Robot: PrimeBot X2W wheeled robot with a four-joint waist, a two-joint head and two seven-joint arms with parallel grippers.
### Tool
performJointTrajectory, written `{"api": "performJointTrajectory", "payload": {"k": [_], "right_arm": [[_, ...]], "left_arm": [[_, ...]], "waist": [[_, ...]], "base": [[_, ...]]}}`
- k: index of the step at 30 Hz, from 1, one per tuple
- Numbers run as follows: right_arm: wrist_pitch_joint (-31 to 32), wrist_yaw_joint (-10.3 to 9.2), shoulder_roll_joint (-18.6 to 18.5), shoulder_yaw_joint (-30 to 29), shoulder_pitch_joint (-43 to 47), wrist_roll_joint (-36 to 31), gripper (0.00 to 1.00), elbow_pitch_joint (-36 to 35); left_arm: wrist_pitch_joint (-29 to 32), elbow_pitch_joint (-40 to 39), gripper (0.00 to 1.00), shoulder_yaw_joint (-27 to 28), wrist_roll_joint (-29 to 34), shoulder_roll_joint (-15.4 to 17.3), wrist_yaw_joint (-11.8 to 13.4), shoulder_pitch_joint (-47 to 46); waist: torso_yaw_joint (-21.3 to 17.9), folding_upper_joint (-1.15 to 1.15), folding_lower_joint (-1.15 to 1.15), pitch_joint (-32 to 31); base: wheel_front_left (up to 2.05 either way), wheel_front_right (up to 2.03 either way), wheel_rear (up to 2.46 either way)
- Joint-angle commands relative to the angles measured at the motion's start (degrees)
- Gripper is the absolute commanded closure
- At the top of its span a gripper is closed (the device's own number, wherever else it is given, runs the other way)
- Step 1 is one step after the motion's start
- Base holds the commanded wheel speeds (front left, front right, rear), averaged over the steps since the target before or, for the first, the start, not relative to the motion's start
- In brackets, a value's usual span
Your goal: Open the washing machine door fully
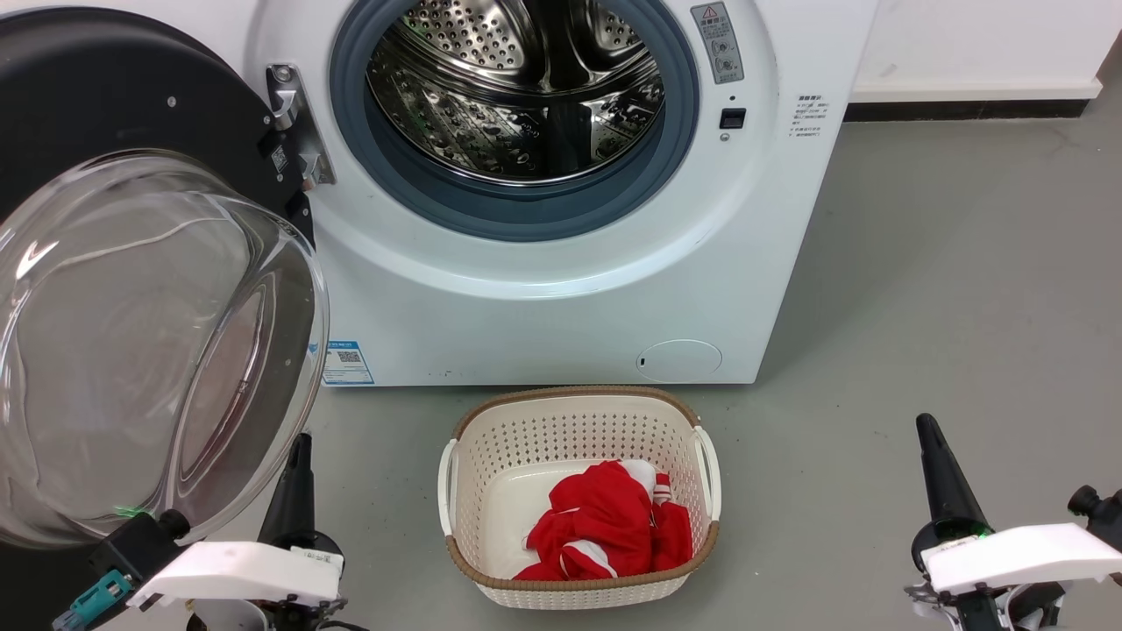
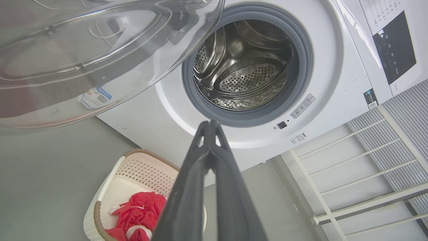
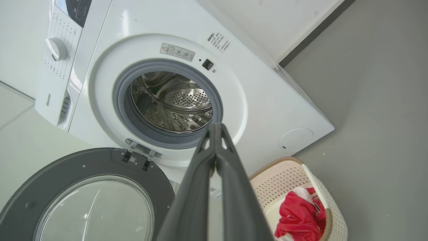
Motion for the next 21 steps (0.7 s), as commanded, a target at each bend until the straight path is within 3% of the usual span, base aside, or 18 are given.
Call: {"api": "performJointTrajectory", "payload": {"k": [1, 21], "right_arm": [[0.16, 0.00, -0.43, -0.16, -1.50, 1.39, 1.00, -0.38], [3.27, -0.01, -0.47, -1.15, -2.80, 15.58, 1.00, 1.45]], "left_arm": [[0.22, -0.29, 1.00, 0.28, -1.42, 0.12, -0.23, -1.70], [3.77, 1.37, 1.00, 1.10, -15.99, -0.11, -0.39, -2.76]], "waist": [[0.01, 0.00, 0.00, -0.01], [0.12, 0.00, 0.00, -0.18]], "base": [[0.00, 0.00, 0.00], [0.00, 0.00, 0.00]]}}
